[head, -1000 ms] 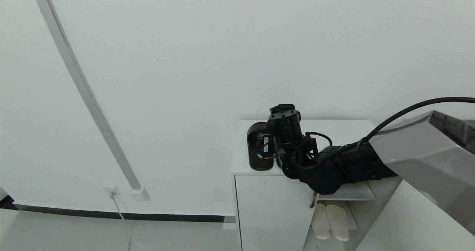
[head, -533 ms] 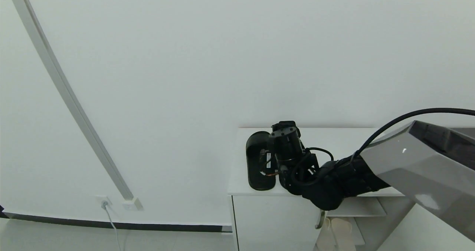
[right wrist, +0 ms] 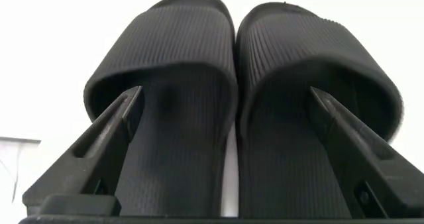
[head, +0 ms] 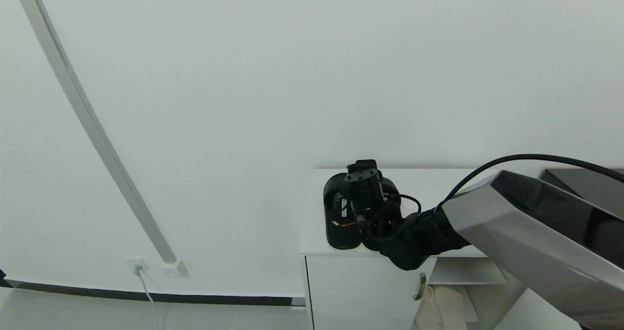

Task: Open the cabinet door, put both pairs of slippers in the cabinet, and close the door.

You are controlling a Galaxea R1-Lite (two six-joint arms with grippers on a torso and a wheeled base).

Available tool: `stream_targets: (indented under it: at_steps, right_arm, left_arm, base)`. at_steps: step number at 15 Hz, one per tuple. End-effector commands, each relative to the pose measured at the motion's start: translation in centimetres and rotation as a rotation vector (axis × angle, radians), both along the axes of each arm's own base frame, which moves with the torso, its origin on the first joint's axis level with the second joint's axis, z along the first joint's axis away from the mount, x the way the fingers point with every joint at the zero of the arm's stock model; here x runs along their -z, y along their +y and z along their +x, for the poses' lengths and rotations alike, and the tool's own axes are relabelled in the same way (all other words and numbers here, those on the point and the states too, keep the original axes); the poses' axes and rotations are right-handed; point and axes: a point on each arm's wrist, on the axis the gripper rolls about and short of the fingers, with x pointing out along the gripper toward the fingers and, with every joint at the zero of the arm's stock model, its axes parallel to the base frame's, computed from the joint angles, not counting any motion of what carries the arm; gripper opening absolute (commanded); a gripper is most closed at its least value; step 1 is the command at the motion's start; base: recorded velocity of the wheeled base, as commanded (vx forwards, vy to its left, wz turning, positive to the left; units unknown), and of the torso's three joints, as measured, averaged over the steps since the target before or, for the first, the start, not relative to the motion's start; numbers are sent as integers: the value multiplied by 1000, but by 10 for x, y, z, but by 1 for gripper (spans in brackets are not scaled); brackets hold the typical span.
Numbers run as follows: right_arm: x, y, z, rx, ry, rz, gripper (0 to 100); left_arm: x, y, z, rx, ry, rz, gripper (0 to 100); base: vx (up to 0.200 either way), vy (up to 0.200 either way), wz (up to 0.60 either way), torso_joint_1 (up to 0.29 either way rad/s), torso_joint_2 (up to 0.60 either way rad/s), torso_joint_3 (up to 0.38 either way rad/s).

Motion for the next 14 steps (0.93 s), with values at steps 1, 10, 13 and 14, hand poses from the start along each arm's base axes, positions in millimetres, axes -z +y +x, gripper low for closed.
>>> stream_targets:
  at_steps: [1, 10, 13, 14]
  right_arm:
    - [14, -2, 16, 23, 7, -10, 100]
    - [23, -6, 42, 58, -24, -1, 100]
    - [23, -4, 41, 54, -24, -1, 0]
    - [23, -4, 40, 52, -24, -1, 0]
  left_arm:
    - [0, 0, 0, 0, 2, 0, 0]
    - [0, 0, 0, 0, 2, 0, 0]
    - [0, 0, 0, -2, 0, 0, 0]
    - [0, 0, 0, -2, 0, 0, 0]
  base:
    - [0, 0, 0, 0, 0, 0]
    - [0, 0, 0, 0, 0, 0]
    - [0, 0, 0, 0, 0, 0]
    - [0, 0, 0, 0, 0, 0]
